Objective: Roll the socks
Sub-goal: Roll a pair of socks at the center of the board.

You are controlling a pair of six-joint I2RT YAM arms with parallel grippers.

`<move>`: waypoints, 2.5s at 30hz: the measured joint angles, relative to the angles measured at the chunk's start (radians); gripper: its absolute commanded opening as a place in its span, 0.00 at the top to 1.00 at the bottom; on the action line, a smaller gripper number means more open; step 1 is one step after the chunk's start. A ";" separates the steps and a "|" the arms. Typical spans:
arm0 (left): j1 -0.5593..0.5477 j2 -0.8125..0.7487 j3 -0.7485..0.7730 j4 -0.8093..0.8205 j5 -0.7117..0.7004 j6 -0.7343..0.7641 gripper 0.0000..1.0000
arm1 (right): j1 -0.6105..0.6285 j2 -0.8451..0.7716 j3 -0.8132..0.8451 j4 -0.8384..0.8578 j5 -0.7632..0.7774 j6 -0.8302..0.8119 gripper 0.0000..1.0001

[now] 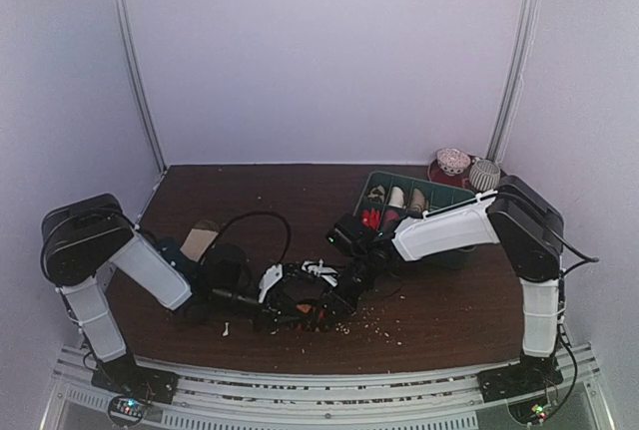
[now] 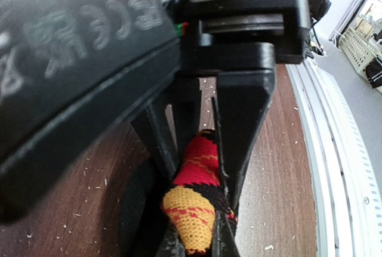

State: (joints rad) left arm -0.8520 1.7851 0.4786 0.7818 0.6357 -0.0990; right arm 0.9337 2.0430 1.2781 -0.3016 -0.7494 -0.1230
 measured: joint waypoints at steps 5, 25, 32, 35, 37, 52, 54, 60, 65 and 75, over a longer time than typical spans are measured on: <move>0.000 0.002 0.028 -0.056 -0.002 -0.032 1.00 | -0.001 -0.002 0.006 -0.014 0.009 0.001 0.66; -0.019 0.052 0.060 -0.028 -0.063 -0.254 1.00 | -0.018 -0.383 -0.119 0.093 0.472 0.014 0.03; -0.019 0.064 0.070 -0.020 -0.060 -0.259 1.00 | -0.017 -0.628 -0.248 0.238 0.811 -0.036 0.00; -0.019 0.066 0.075 -0.024 -0.060 -0.258 1.00 | -0.019 -0.712 -0.289 0.333 0.938 -0.033 0.00; -0.019 0.067 0.078 -0.026 -0.060 -0.258 1.00 | -0.021 -0.744 -0.302 0.382 1.002 -0.013 0.00; -0.019 0.079 0.090 -0.024 -0.058 -0.245 1.00 | -0.025 -0.527 -0.415 0.411 0.489 -0.047 0.30; -0.019 0.080 0.092 -0.025 -0.057 -0.244 1.00 | -0.022 -0.461 -0.423 0.414 0.420 -0.058 0.30; -0.019 0.080 0.094 -0.029 -0.056 -0.243 1.00 | -0.005 -0.375 -0.427 0.455 0.348 -0.100 0.31; -0.019 0.080 0.094 -0.030 -0.055 -0.239 1.00 | 0.002 -0.343 -0.427 0.492 0.343 -0.119 0.31; -0.019 0.084 0.094 -0.026 -0.052 -0.238 1.00 | 0.011 -0.278 -0.426 0.523 0.299 -0.132 0.50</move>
State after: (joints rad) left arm -0.8715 1.8690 0.5724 0.7563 0.5838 -0.3367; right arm 0.9451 1.7645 0.8516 0.2214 -0.4503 -0.2550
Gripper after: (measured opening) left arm 0.081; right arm 0.575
